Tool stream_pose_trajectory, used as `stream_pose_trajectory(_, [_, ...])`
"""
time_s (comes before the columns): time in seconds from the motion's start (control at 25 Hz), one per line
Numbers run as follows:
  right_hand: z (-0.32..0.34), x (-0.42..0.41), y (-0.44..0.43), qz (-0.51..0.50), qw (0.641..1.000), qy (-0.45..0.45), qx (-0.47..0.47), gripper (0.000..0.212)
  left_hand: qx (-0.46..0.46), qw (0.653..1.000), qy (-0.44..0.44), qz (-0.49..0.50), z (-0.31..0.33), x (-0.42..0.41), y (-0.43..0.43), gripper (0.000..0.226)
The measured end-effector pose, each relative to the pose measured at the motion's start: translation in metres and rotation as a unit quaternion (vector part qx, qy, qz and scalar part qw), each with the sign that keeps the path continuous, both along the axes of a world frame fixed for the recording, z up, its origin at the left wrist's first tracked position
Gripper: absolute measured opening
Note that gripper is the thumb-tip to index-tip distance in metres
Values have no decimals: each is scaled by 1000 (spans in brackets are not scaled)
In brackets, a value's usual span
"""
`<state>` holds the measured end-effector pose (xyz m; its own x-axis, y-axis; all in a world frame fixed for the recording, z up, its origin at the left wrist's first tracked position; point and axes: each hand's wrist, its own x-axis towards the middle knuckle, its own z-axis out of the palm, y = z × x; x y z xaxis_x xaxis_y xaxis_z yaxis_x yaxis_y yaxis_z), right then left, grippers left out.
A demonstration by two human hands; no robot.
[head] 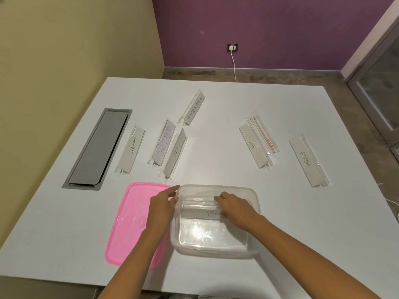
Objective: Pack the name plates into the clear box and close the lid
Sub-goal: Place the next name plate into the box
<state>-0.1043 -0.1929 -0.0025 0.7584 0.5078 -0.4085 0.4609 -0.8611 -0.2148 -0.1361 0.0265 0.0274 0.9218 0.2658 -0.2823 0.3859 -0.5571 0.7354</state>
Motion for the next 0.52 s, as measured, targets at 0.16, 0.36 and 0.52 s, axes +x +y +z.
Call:
stream_pose_trajectory(0.16, [-3, -2, 3, -8, 999, -44, -12, 31, 15, 1000, -21, 3, -5, -3, -2, 35])
stream_pose_trajectory(0.36, [6, -10, 1, -32, 995, -78, 50, 35, 34, 999, -35, -5, -10, -5, -5, 36])
stream_pose_trajectory(0.52, [21, -16, -12, -124, 945, -243, 183, 34, 56, 994, -77, 56, -9, 20, 3, 34])
